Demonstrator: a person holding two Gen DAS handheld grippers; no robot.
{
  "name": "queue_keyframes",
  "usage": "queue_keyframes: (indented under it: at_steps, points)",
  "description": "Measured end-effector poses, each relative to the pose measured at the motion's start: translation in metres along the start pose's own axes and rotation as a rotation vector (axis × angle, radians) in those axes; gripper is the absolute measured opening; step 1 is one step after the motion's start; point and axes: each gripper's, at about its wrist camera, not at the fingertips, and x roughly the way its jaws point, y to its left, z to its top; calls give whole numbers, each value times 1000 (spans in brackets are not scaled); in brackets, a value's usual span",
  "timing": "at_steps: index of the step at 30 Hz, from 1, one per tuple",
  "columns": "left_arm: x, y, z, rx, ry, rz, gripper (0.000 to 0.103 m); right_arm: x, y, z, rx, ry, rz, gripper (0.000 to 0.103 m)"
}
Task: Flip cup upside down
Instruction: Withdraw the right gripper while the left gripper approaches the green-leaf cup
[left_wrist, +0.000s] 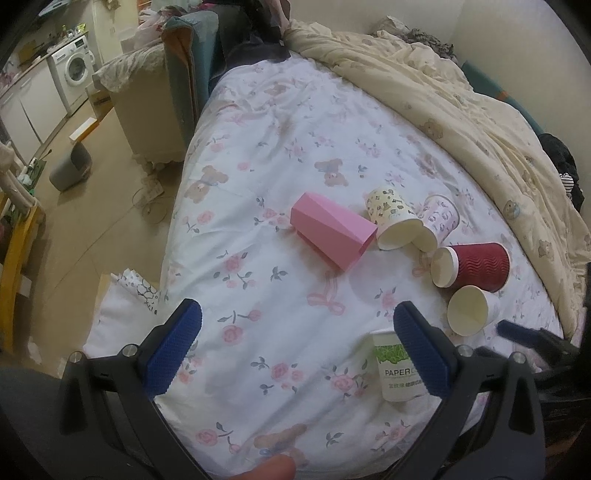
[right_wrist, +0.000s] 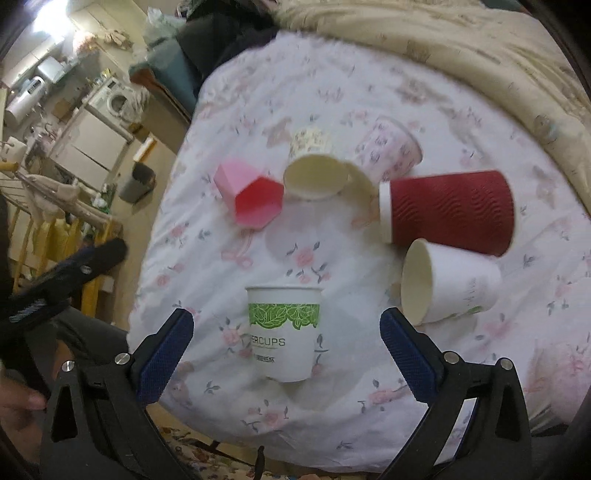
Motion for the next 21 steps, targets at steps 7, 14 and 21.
queue_keyframes:
  at_steps: [7,14,21]
  points:
    - [1,-7,-2,24,-11,24,103,-29,-7,-7,-2,-106,-11,103]
    - [2,-20,-6,87,-37,47,103,-37,-23,-24,-5,-197,-73,103]
    - [6,-34,-16,149,-35,91,102,-43,-42,-29,79,-246,-34,103]
